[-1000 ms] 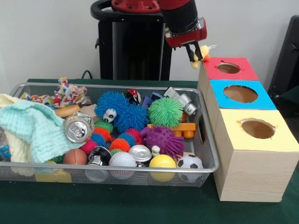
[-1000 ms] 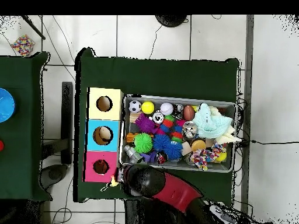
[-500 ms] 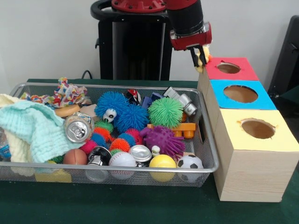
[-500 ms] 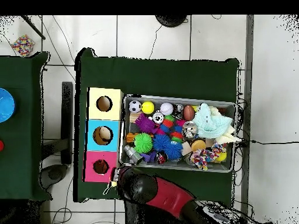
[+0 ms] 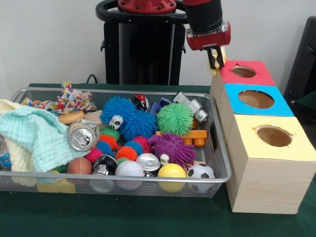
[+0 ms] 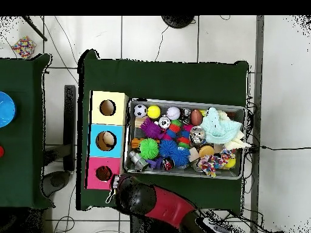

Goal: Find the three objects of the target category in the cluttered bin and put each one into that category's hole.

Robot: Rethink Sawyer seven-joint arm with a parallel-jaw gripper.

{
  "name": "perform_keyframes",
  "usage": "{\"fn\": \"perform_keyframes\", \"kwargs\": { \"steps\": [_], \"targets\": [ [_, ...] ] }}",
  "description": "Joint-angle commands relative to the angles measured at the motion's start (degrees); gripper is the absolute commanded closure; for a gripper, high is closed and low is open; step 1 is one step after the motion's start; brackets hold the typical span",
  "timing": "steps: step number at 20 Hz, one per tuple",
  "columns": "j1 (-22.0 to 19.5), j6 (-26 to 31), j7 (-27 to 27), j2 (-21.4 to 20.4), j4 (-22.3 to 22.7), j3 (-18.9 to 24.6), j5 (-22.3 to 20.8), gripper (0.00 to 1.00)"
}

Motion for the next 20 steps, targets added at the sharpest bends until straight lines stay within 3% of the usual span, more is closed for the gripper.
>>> {"fn": "perform_keyframes", "kwargs": {
  "steps": [1, 13, 20],
  "targets": [
    [4.6, 0.7, 17.2, -0.2, -1.9, 2.4, 4.8, 1.0],
    [8.7, 7.7, 13.3, -1.0, -5.7, -5.6, 4.6, 1.0],
    [16.0, 18.9, 9.9, -1.6, -12.9, -17.1, -0.2, 1.0]
  ]
}}
